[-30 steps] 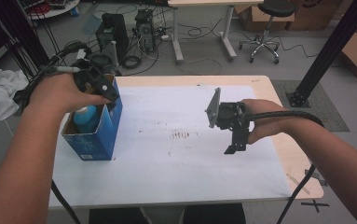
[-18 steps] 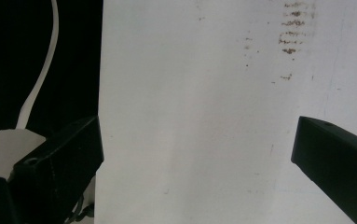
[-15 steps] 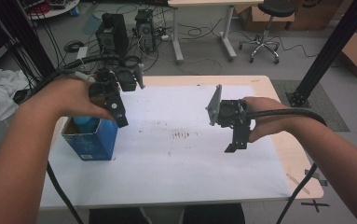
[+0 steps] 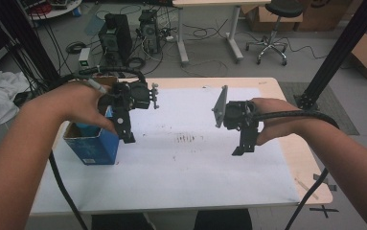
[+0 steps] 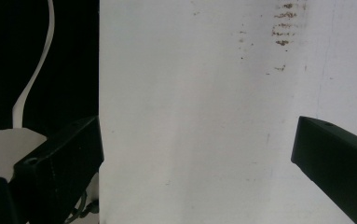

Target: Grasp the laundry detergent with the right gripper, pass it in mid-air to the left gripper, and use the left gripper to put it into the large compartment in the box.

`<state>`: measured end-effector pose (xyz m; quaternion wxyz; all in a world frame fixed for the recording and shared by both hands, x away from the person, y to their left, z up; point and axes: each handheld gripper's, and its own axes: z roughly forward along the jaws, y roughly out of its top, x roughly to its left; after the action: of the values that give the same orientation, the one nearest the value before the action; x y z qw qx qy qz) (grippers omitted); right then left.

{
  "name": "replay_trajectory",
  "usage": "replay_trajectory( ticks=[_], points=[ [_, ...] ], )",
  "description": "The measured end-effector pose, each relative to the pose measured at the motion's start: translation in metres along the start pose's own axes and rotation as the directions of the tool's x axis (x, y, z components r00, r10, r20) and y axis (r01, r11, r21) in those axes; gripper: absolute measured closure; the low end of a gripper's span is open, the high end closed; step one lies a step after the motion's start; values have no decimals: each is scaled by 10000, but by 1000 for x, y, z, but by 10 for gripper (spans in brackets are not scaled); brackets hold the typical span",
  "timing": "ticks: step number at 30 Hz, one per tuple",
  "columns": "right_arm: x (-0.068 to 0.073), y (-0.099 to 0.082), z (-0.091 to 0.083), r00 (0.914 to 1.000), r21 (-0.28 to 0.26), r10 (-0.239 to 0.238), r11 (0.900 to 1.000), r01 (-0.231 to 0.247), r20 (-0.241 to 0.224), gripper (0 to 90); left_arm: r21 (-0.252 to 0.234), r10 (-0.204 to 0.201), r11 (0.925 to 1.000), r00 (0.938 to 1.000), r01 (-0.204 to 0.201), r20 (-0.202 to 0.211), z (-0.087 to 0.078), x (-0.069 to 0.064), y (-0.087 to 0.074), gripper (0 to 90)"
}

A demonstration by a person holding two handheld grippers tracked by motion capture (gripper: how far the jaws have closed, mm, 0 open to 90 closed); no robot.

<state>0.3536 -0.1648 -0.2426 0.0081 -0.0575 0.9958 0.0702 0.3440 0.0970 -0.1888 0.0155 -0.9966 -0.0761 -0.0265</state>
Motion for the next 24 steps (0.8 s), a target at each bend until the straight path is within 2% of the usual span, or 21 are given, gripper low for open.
replay_trajectory(
  ticks=[3,10,24],
  points=[
    [0,2,0,10000,-43,-50,10000,49,-20,19,143,238,9996,9997,-238,8,3,-4,6,1],
    [-1,1,3,10000,25,-21,10000,21,-77,19,-28,587,9983,9983,-586,24,7,-8,17,1],
    [-4,1,4,9999,-2,-34,10000,34,-101,19,-171,837,9964,9965,-836,44,10,-9,28,1]
  ],
)
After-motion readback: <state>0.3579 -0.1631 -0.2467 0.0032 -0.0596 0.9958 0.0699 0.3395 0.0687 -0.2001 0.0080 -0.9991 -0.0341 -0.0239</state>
